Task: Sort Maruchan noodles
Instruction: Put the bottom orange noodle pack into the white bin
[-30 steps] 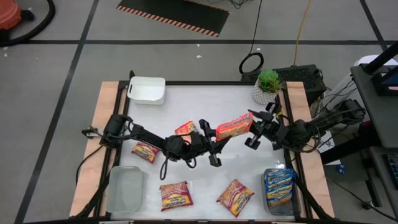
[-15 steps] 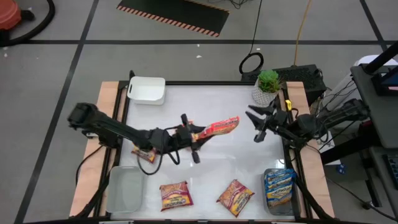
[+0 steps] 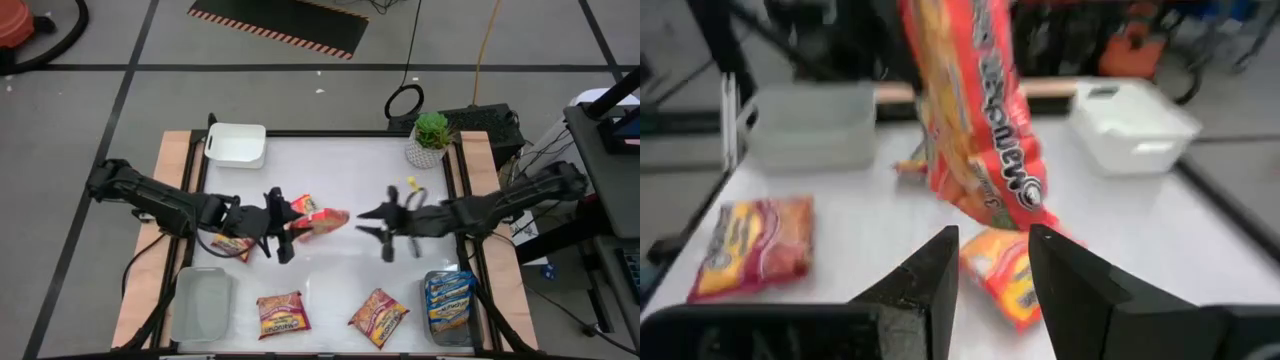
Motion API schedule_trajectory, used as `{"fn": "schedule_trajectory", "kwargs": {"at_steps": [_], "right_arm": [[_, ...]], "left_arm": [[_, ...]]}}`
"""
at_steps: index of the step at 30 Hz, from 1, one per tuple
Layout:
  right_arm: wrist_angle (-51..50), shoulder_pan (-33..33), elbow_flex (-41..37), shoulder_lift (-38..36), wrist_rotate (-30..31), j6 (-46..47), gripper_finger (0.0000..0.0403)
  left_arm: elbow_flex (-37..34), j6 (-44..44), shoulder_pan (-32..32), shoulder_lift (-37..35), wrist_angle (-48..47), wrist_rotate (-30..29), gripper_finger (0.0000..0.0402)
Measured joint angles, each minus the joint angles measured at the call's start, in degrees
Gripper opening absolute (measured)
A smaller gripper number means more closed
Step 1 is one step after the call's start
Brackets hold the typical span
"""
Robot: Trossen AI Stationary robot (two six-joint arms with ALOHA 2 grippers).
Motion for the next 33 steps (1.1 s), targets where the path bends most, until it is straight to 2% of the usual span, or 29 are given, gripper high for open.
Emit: {"fn": "schedule_trajectory", "kwargs": {"at_steps": [5,9,13,16,23,27,33], "right_arm": [[-1.14,-2.61,4.88,9.30,-7.11,-1.51,0.0119],[-2.52,-2.56,8.06,12.12,-6.91,-1.78,0.0119],[-1.71,-2.64,8.48,12.62,-7.02,-1.77,0.0124],[-1.77,-2.63,8.51,12.64,-9.60,-1.75,0.0146],[2.64,-2.78,8.51,14.16,-10.36,-3.27,0.0200],[8.12,-3.70,8.49,17.38,-15.66,-4.55,0.0203],[10.19,-5.27,8.43,19.05,-16.03,-4.85,0.0203]], "left_arm": [[-0.06,-1.19,0.09,0.70,-1.83,8.03,0.0133],[0.07,-1.67,0.03,0.35,-5.99,10.20,0.0134],[-0.02,-2.03,-0.66,0.44,-12.71,10.92,0.0134],[-0.02,-3.04,-0.98,0.48,-15.02,10.89,0.0134],[-0.02,-5.07,-0.96,0.48,-14.55,10.46,0.0134],[-0.02,-5.25,-0.96,0.97,-14.48,10.39,0.0134],[-0.02,-4.96,-0.96,0.98,-14.97,10.35,0.0134]]}}
